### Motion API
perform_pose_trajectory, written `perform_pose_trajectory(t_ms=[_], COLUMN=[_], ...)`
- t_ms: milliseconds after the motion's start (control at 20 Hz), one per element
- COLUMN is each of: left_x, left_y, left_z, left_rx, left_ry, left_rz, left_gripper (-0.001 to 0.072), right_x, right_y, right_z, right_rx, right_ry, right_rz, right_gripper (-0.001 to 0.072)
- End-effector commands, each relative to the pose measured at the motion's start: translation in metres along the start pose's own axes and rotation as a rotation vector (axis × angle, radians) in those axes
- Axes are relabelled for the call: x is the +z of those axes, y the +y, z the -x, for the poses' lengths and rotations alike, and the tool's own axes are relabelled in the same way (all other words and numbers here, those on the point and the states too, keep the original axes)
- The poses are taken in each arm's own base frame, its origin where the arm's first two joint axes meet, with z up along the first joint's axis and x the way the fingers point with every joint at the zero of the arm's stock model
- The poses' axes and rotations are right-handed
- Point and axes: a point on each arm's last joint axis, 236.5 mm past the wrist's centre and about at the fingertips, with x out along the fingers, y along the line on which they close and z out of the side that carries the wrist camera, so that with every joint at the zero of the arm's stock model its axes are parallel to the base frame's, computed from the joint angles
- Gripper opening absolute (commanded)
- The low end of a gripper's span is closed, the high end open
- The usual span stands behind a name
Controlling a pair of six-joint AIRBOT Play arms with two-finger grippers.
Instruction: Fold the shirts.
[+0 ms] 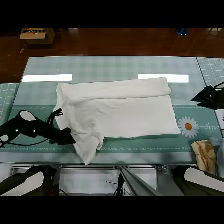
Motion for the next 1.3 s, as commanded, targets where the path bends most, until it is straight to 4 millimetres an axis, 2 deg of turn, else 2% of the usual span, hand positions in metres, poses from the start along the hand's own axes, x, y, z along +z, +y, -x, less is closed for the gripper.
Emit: perform_pose_trajectory(t_ms=[0, 100, 200, 250, 300, 500, 600, 750, 850, 950, 1050, 1150, 1200, 1250], left_x=[0.005, 0.004, 0.004, 0.004, 0.004, 0.004, 0.004, 0.004, 0.004, 0.004, 0.005, 0.006, 0.008, 0.013], left_y=[0.006, 0.005, 0.005, 0.005, 0.005, 0.005, 0.005, 0.004, 0.003, 0.003, 0.003, 0.003, 0.001, -0.003], left_z=[-0.003, -0.003, -0.003, -0.003, -0.003, -0.003, -0.003, -0.003, -0.003, -0.003, -0.003, -0.003, 0.000, 0.007], left_rx=[0.021, 0.019, 0.018, 0.018, 0.018, 0.018, 0.017, 0.014, 0.011, 0.011, 0.011, 0.013, 0.012, 0.009], left_ry=[-0.015, -0.010, -0.009, -0.009, -0.009, -0.008, -0.007, -0.008, -0.009, -0.010, -0.011, -0.015, -0.020, -0.032], left_rz=[-0.002, -0.009, -0.010, -0.010, -0.010, -0.009, -0.009, -0.007, -0.006, -0.006, -0.007, -0.009, -0.028, -0.048], left_gripper=[0.0028, 0.0029, 0.0028, 0.0028, 0.0028, 0.0028, 0.0029, 0.0028, 0.0028, 0.0029, 0.0029, 0.0028, 0.0028, 0.0027], right_x=[-0.014, -0.032, -0.054, -0.066, -0.073, -0.102, -0.106, -0.111, -0.120, -0.126, -0.119, -0.104, -0.097, -0.091], right_y=[-0.022, -0.044, -0.056, -0.059, -0.061, -0.061, -0.061, -0.048, -0.047, -0.044, -0.035, -0.018, -0.007, 0.004], right_z=[0.005, 0.003, -0.009, -0.020, -0.030, -0.061, -0.070, -0.086, -0.096, -0.107, -0.118, -0.129, -0.130, -0.126], right_rx=[-0.003, 0.016, 0.035, 0.033, 0.038, 0.071, 0.076, 0.146, 0.156, 0.139, 0.111, 0.113, 0.132, 0.155], right_ry=[0.030, 0.053, 0.103, 0.134, 0.147, 0.202, 0.195, 0.178, 0.184, 0.194, 0.178, 0.135, 0.123, 0.123], right_rz=[-0.082, -0.176, -0.247, -0.264, -0.276, -0.293, -0.316, -0.370, -0.398, -0.374, -0.311, -0.262, -0.237, -0.195], right_gripper=[0.0474, 0.0474, 0.0476, 0.0496, 0.0549, 0.0544, 0.0540, 0.0538, 0.0530, 0.0521, 0.0399, 0.0120, 0.0017, 0.0020])
